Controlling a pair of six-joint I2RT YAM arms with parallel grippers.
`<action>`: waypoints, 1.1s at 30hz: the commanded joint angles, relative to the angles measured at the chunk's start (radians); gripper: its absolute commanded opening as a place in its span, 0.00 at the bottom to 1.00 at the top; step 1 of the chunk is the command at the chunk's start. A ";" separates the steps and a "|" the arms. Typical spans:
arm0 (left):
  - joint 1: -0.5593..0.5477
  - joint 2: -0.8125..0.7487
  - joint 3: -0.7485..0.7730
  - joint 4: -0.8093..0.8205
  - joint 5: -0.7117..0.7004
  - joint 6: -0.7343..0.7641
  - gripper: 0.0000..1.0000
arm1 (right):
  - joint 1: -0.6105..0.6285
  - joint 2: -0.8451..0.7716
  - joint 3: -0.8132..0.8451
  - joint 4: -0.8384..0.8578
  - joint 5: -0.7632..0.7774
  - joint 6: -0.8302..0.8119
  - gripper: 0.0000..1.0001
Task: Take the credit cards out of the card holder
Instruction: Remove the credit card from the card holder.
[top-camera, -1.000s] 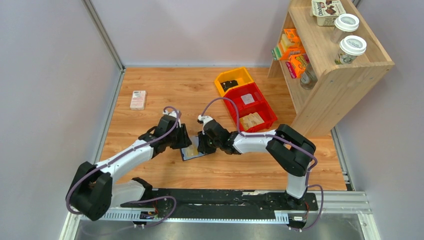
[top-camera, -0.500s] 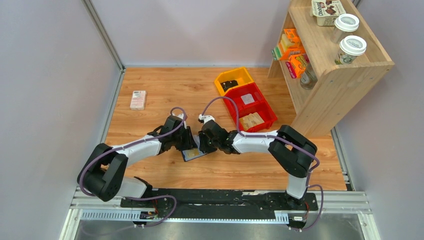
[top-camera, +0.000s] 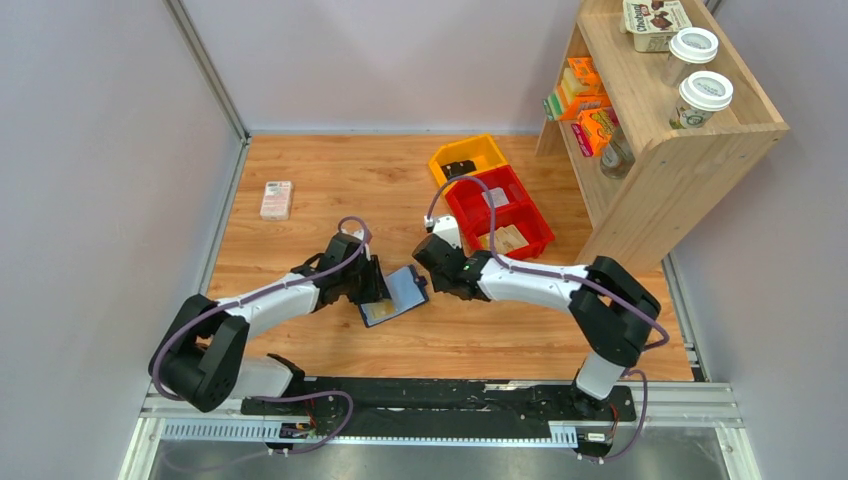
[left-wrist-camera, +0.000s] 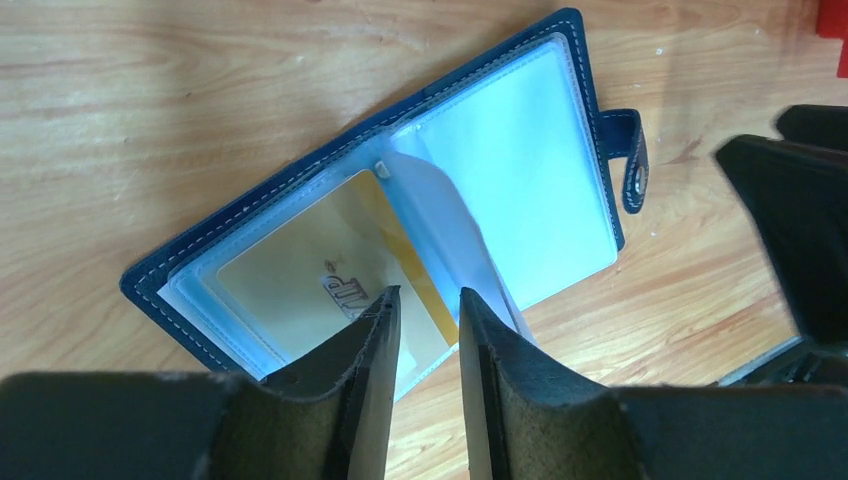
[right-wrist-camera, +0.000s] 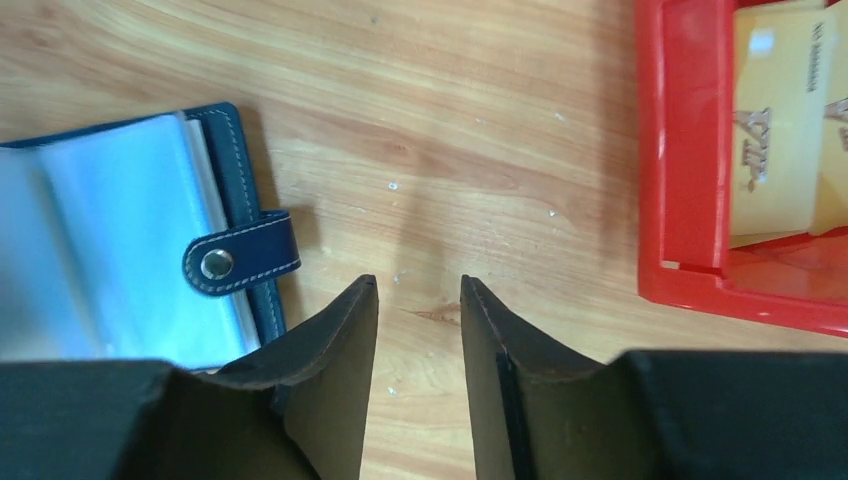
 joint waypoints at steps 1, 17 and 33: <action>0.002 -0.072 -0.008 -0.094 -0.040 0.015 0.38 | 0.000 -0.166 -0.043 0.155 -0.037 -0.080 0.41; -0.010 0.196 0.207 -0.030 0.081 0.047 0.34 | -0.002 -0.312 -0.202 0.453 -0.373 -0.121 0.41; 0.002 0.058 0.273 -0.146 -0.035 0.067 0.35 | -0.040 -0.205 -0.195 0.527 -0.599 -0.031 0.39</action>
